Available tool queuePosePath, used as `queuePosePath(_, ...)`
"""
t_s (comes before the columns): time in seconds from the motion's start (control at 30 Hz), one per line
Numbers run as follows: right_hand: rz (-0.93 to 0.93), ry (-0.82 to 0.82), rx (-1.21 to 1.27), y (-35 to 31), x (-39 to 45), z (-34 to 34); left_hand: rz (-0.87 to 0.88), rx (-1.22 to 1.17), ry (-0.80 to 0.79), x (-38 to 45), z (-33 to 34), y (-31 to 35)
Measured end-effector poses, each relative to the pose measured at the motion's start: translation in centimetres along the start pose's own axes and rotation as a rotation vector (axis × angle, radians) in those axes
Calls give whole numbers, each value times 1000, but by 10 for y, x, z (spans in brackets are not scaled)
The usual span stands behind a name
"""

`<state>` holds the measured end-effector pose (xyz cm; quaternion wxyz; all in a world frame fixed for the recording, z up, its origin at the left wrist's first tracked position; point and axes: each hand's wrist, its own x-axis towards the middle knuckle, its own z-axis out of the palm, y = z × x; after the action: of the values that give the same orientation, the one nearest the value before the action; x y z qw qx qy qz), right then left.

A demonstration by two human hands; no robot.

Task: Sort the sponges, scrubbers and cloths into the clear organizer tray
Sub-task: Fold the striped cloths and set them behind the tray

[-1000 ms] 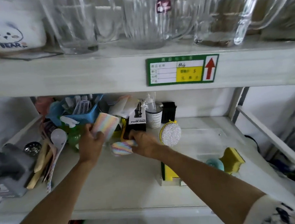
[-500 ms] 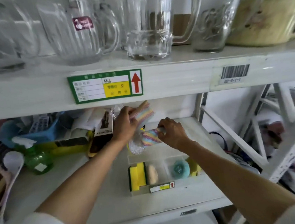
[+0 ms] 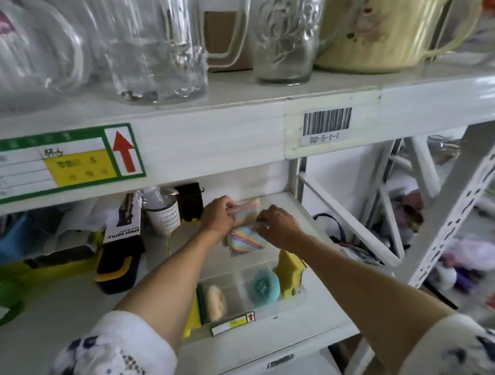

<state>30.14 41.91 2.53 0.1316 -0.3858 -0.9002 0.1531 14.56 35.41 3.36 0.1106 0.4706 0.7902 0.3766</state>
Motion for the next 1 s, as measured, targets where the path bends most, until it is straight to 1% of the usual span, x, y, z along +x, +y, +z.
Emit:
queuePosePath(0.1, -12, -19, -8, -2, 2, 1, 8, 39, -44, 1, 6, -6)
queuePosePath(0.2, -2, -55, 13, -1, 5, 2, -16, 60, -65, 1, 11, -12)
queuePosePath(0.3, -5, -90, -24, -1, 6, 2, -17, 100, -71, 1, 17, -16)
queuePosePath(0.4, -2, -78, -49, -1, 7, 5, -10, 129, -54, 2, 20, -18)
queuePosePath(0.53, 3, -27, -141, -1, 8, 9, 48, 232, -30, 2, 20, -16)
queuePosePath(0.6, 5, -27, -168, 0, 8, 11, 78, 247, -39, 1, 18, -16)
queuePosePath(0.73, -35, -16, -164, 0, 6, 14, 139, 235, -29, -4, 9, -20)
queuePosePath(0.83, -27, 3, -174, -3, 4, 18, 161, 182, 15, -11, -2, -22)
queuePosePath(0.93, -27, 88, -139, -12, 0, 21, 162, 79, 82, -20, -14, -21)
queuePosePath(1.0, -67, 154, -115, -22, -6, 23, 174, 6, 126, -28, -23, -21)
